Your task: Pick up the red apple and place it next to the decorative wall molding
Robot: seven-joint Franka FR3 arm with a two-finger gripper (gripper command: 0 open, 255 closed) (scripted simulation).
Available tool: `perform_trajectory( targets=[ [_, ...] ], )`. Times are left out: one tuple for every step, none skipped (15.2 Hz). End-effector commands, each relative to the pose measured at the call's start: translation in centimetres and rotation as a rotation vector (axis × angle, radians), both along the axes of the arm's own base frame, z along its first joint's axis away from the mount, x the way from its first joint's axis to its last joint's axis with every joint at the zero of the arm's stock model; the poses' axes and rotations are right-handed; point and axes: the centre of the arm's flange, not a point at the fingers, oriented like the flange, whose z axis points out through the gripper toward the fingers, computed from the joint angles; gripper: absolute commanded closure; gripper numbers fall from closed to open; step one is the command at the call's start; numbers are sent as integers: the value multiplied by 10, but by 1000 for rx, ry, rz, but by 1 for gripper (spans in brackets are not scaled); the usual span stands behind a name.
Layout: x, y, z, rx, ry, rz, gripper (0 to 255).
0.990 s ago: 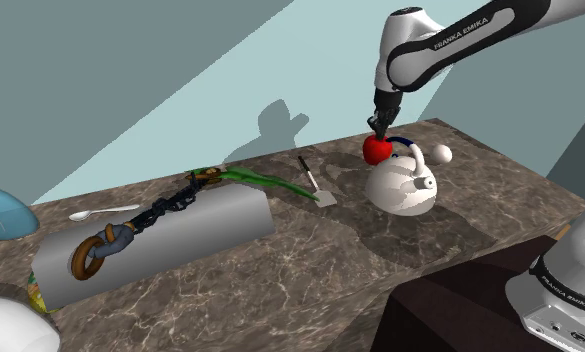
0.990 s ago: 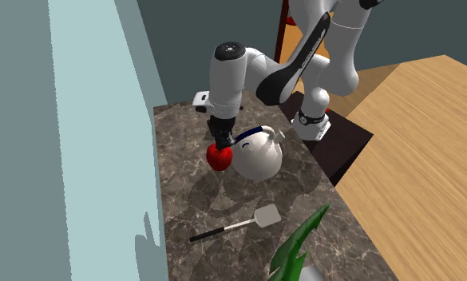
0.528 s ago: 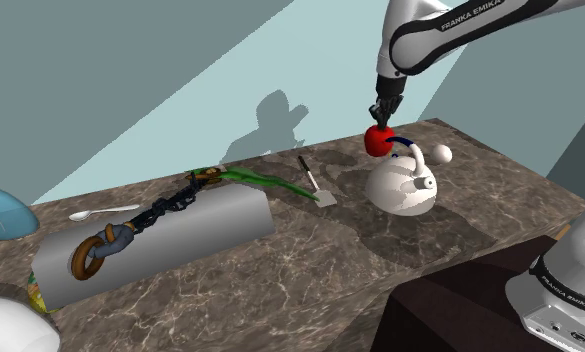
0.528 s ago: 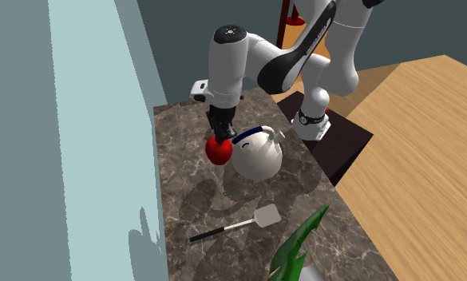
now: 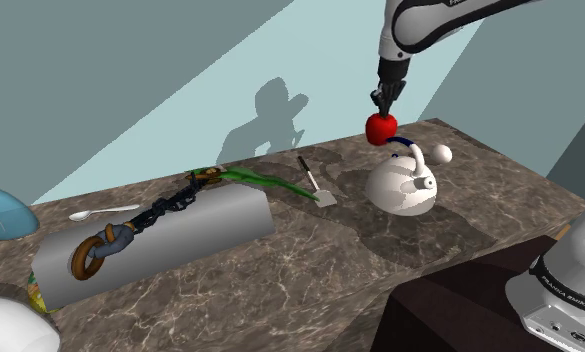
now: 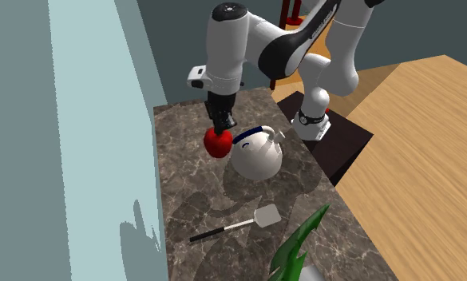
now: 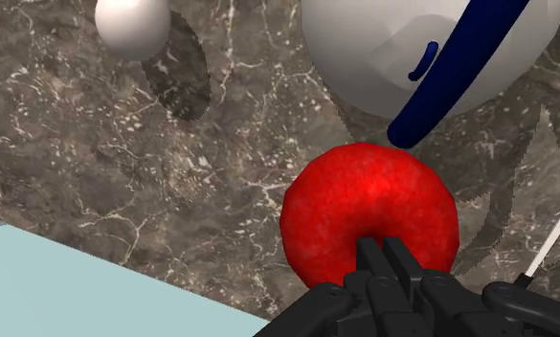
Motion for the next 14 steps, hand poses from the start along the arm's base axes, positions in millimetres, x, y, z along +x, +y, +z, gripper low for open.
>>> perform_trajectory(
  targets=[
    [0,0,10,0,0,0,255],
    [0,0,16,0,0,0,255],
    [0,0,21,0,0,0,255],
    [0,0,26,0,0,0,255],
    [0,0,32,0,0,0,255],
    [0,0,37,0,0,0,255],
    [0,0,42,0,0,0,255],
    [0,0,47,0,0,0,255],
    [0,0,53,0,0,0,255],
    [0,0,58,0,0,0,255],
    [0,0,63,0,0,0,255],
    [0,0,69,0,0,0,255],
    [0,0,74,0,0,0,255],
    [0,0,79,0,0,0,255]
  ],
)
